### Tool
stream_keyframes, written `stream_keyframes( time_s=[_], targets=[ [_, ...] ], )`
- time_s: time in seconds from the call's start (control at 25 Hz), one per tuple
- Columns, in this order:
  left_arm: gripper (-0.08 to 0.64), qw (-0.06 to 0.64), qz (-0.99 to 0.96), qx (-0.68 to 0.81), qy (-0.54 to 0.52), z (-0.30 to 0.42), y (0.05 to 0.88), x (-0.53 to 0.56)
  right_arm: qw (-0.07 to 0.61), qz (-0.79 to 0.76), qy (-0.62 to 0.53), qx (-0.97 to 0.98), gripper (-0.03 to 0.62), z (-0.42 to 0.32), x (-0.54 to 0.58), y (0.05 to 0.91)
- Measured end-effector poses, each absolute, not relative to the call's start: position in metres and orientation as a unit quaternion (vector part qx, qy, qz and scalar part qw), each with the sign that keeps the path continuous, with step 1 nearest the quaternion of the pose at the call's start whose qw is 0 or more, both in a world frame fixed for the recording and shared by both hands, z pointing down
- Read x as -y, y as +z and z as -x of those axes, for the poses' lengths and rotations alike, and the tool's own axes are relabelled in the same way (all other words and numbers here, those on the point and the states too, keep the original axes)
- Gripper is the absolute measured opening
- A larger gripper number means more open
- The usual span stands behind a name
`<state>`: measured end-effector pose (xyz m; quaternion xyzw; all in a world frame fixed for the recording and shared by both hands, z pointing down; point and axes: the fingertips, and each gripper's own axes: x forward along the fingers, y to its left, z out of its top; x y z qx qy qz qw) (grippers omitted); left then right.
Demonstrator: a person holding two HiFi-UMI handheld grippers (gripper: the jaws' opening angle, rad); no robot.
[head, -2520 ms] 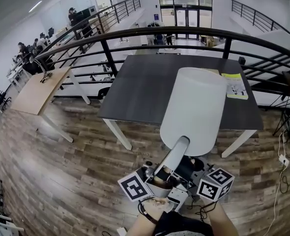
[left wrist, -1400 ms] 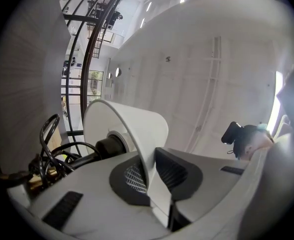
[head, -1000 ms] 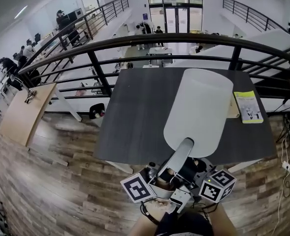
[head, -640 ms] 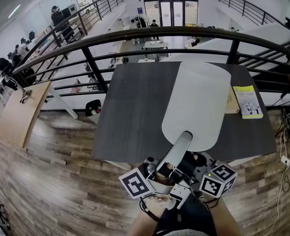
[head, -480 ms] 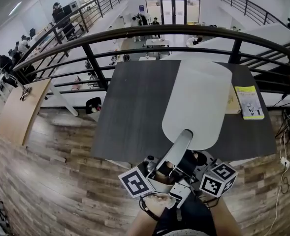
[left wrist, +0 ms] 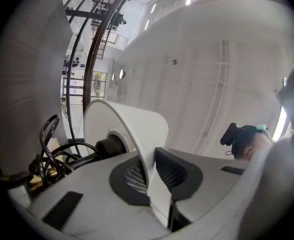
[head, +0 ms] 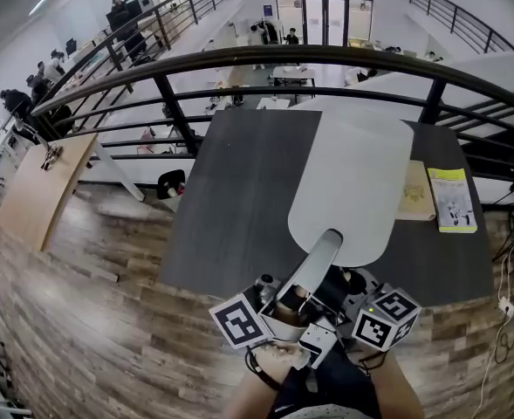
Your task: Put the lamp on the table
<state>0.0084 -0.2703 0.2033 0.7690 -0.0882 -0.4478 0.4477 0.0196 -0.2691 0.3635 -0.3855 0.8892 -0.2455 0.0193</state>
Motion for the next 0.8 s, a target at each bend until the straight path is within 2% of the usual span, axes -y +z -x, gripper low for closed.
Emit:
stream_keyframes(
  time_s=[0.8],
  targets=[
    [0.04,0.454,-0.764,0.103,-0.446,-0.056,0.213,0.39,0.022,0.376,-0.255,-0.89,0.106,-0.067,0.388,0.374]
  ],
)
